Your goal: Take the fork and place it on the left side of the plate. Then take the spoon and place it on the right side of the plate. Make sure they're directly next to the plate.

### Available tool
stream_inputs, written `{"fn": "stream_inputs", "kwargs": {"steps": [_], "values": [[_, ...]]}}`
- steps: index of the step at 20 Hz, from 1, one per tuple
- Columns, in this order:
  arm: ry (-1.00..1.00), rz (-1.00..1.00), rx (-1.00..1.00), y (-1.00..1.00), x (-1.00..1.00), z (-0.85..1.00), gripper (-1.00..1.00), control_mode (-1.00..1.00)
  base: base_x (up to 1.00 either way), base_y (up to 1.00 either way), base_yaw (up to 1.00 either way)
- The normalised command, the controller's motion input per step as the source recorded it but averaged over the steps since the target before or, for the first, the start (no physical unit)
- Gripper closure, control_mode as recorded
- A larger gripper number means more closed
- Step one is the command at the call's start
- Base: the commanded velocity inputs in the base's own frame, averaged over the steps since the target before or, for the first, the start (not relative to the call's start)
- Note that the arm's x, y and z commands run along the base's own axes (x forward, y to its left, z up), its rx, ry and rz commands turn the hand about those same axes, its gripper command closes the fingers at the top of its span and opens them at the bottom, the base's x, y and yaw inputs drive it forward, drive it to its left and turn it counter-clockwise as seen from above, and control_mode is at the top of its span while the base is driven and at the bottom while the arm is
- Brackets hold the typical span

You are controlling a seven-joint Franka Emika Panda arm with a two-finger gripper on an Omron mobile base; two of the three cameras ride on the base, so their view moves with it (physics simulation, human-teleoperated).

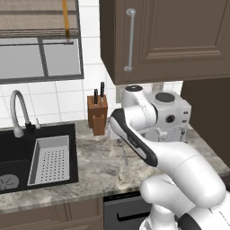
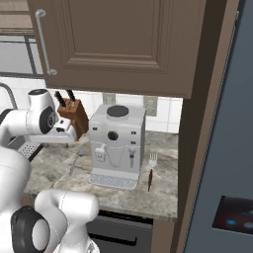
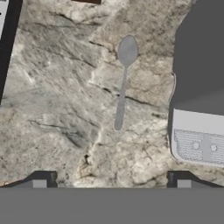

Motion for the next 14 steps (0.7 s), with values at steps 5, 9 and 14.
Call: {"fn": "stream_inputs", "kwargs": {"steps": [5,9,14], "values": [[0.0,0.0,-0.01,-0.13,0.0,-0.04,-1.0,-1.0,0.0,0.0,0.0],[0.0,0.01,0.0,-0.09,0.01,-0.01,-1.0,-1.0,0.0,0.0,0.0],[0.0,-0.01,-0.01,-0.05,0.44,-0.11,-1.0,-1.0,0.0,0.0,0.0]]}}
